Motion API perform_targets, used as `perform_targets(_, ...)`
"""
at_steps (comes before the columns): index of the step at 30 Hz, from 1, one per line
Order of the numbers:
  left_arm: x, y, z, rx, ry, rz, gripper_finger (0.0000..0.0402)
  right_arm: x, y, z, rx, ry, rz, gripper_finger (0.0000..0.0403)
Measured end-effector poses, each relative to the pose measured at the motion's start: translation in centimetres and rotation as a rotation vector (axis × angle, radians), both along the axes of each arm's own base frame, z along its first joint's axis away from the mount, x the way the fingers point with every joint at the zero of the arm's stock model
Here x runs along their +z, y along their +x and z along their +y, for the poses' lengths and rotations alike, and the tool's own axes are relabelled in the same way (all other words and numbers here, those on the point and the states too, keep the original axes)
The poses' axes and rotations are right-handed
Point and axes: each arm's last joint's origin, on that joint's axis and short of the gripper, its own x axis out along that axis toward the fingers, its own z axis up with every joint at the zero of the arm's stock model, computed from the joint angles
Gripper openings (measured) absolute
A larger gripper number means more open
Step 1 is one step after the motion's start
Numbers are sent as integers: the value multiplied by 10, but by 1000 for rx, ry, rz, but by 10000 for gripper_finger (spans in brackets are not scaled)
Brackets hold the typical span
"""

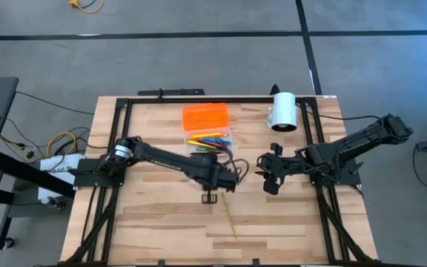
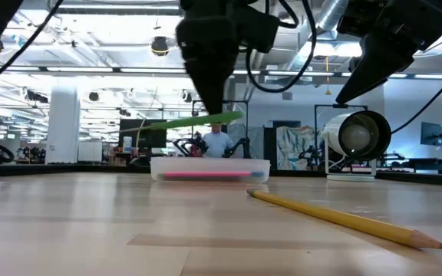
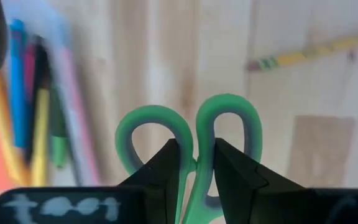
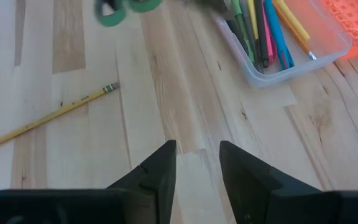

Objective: Pick & place school supplies into a supply box
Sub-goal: Put the green scissors into the supply box

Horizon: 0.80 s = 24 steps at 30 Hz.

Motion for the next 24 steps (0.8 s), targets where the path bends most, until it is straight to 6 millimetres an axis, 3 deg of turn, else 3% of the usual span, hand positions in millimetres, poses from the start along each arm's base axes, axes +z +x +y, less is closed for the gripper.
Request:
perform_targets(10, 13, 13, 66, 52, 46, -43, 71, 0, -1, 3, -3, 18, -3, 118)
perform_targets(24, 22, 31, 152, 273, 48, -318, 71, 0, -1, 2, -158, 147, -28, 118)
